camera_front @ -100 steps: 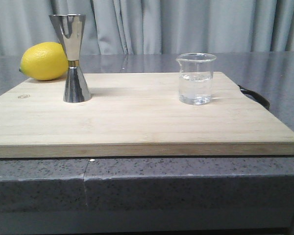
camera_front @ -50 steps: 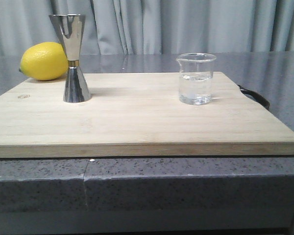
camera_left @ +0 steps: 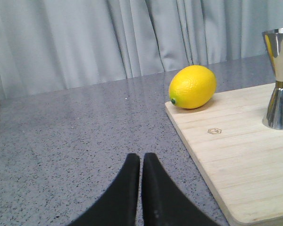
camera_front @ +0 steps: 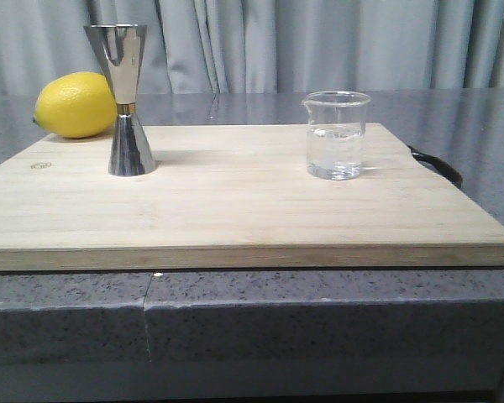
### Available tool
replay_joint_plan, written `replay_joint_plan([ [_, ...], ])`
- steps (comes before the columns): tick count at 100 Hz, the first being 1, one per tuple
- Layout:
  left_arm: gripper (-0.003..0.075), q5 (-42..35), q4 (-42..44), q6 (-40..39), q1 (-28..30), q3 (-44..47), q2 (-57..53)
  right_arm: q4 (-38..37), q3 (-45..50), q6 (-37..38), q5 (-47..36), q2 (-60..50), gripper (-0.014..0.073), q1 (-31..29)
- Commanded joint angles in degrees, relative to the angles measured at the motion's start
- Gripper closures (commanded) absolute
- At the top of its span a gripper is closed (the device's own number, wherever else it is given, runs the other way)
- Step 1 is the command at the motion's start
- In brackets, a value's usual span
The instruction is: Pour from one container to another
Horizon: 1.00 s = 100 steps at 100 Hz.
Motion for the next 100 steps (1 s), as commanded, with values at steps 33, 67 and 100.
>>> replay_joint_plan([
  [33, 0.0740, -4.60, -0.28, -0.12, 0.23, 2.11, -1.46, -0.45, 1.24, -0.26, -4.33, -0.81, 0.0669, 0.11],
  [67, 0.0740, -15.96, -35.26, -0.75, -0.01, 1.59, -1.46, 14.35, 0.84, 6.21, -22.14, -0.81, 0.0669, 0.11],
  [100, 0.0740, 6.23, -43.73, 1.95, -0.13, -12.80, 1.80, 15.36, -18.38, 7.30, 8.80, 5.14, 0.0669, 0.11],
])
